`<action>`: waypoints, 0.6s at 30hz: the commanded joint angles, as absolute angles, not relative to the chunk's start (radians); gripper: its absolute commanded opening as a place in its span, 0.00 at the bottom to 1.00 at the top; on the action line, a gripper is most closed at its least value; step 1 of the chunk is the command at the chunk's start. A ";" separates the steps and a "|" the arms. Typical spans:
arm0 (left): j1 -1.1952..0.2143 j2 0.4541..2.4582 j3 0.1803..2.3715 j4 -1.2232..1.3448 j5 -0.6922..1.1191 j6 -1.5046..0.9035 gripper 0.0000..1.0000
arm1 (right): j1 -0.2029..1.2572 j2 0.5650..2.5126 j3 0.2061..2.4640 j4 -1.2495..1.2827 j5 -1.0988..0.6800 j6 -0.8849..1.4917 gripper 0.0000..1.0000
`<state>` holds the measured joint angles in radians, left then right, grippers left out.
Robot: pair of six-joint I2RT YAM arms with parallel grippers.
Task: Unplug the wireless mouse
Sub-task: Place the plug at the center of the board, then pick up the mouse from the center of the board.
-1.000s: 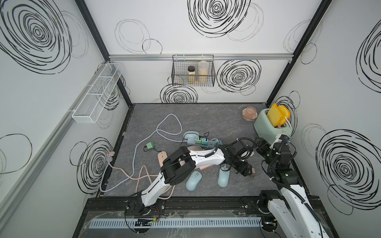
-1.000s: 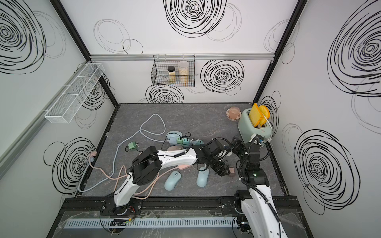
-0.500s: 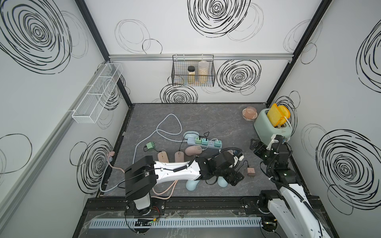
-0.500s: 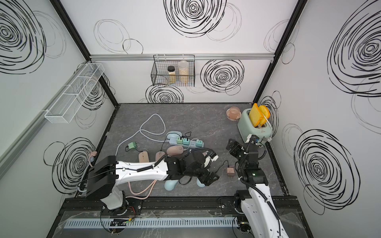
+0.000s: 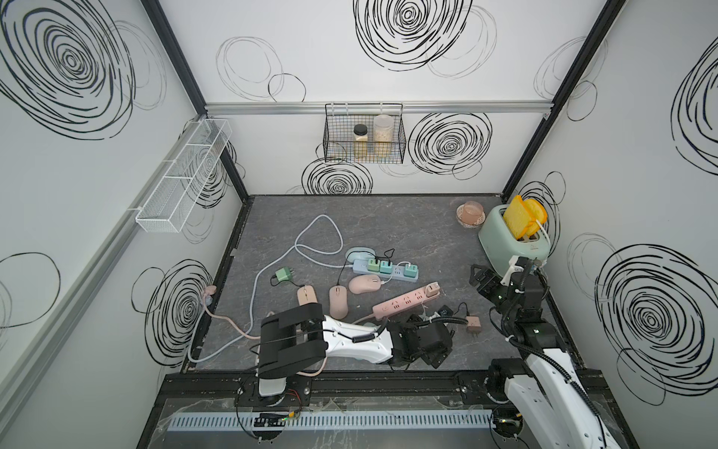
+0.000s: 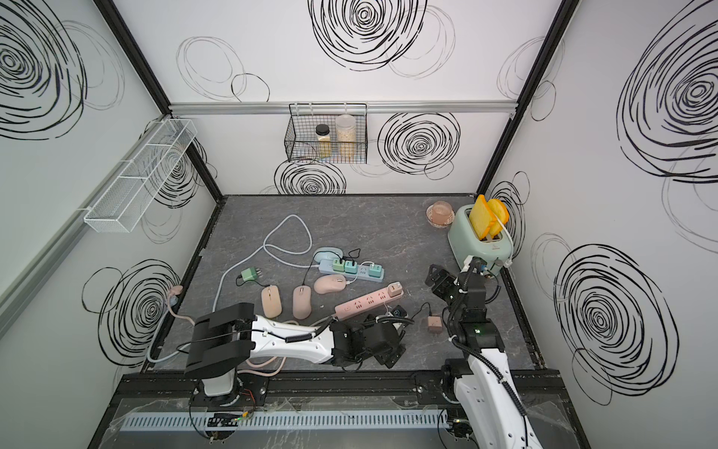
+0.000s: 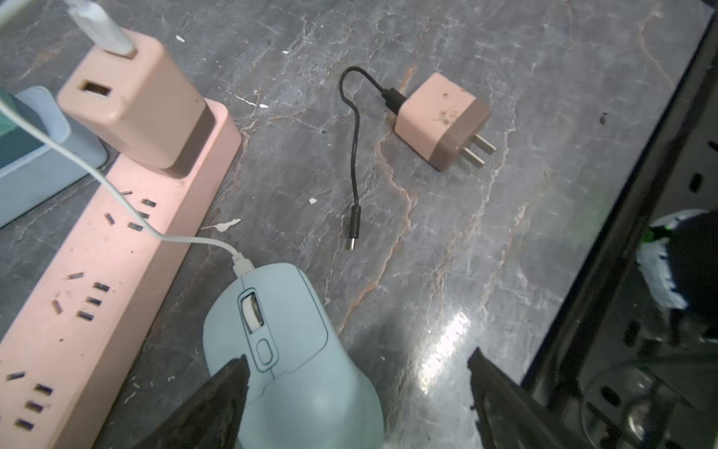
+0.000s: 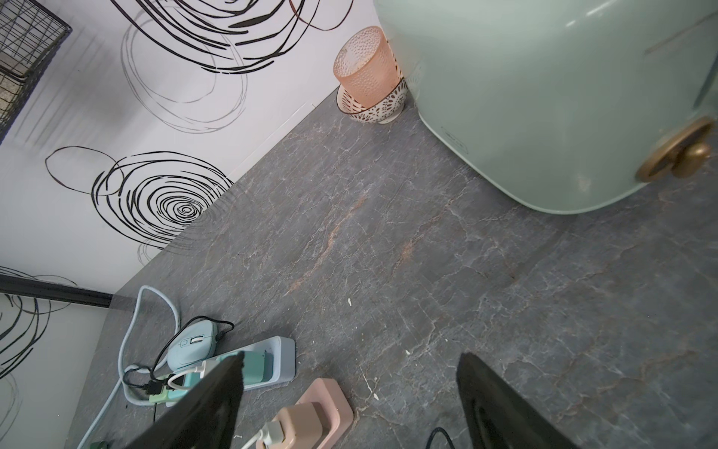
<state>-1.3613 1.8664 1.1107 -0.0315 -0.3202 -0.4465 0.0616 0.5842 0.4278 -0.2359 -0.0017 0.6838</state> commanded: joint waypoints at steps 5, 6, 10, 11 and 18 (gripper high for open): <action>-1.357 1.894 1.138 -0.078 -0.363 -0.497 0.94 | 0.065 0.575 0.410 -0.240 -0.012 0.676 0.89; -1.354 1.893 1.131 -0.077 -0.354 -0.499 0.95 | 0.064 0.576 0.408 -0.239 -0.012 0.676 0.89; -1.325 1.904 1.109 -0.077 -0.282 -0.513 0.95 | 0.065 0.576 0.407 -0.237 -0.012 0.676 0.89; -1.319 1.909 1.108 -0.080 -0.267 -0.517 0.95 | 0.065 0.575 0.405 -0.236 -0.014 0.677 0.89; -1.290 1.909 1.065 -0.086 -0.244 -0.517 0.95 | 0.065 0.572 0.387 -0.223 -0.023 0.682 0.89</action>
<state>-1.2964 1.8927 1.0996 -0.0654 -0.2695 -0.4889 0.0620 0.5819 0.4034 -0.2344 -0.0174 0.6838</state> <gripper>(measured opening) 0.949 0.887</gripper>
